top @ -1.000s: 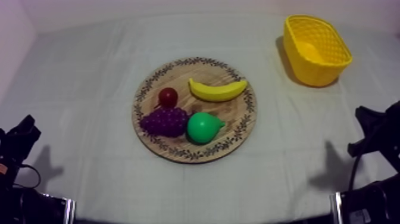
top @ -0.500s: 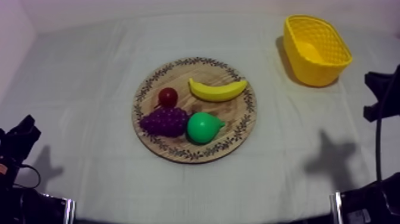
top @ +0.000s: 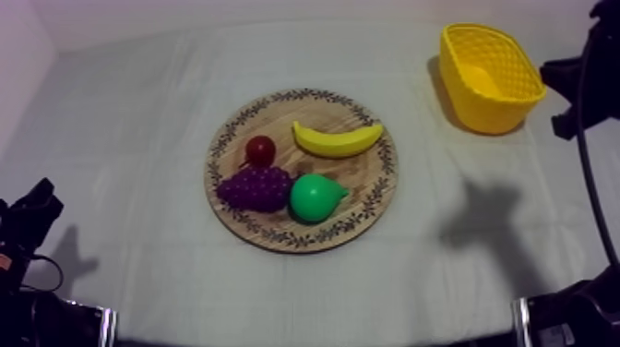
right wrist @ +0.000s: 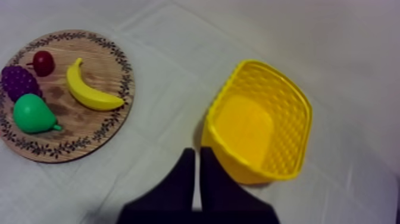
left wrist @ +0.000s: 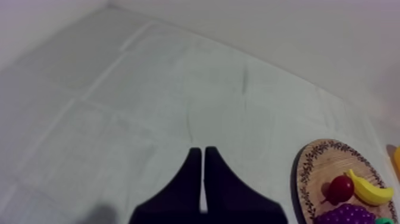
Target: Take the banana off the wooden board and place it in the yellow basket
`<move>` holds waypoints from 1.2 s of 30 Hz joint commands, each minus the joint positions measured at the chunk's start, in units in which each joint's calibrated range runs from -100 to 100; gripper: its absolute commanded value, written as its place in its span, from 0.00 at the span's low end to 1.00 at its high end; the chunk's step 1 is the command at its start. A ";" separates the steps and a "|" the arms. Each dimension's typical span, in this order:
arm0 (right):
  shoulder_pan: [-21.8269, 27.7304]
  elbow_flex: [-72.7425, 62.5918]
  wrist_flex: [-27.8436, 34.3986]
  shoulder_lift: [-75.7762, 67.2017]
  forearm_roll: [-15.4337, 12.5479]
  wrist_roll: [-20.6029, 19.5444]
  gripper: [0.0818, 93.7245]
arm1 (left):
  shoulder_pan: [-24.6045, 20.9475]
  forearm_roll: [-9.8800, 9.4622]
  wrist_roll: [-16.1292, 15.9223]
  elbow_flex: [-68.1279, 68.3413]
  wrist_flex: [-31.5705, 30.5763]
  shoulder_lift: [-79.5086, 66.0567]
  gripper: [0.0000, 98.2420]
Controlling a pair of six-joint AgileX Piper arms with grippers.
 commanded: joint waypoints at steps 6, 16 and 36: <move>-3.16 -10.50 3.96 8.21 -2.27 3.53 0.00 | 0.02 0.03 0.00 -0.01 0.00 -0.05 0.00; -7.42 -21.69 11.36 18.08 -5.78 7.00 0.00 | 0.02 0.03 0.00 -0.01 0.00 -0.05 0.00; -13.00 -38.74 23.24 39.10 -4.68 9.20 0.01 | 0.02 0.03 0.00 -0.01 0.00 -0.05 0.00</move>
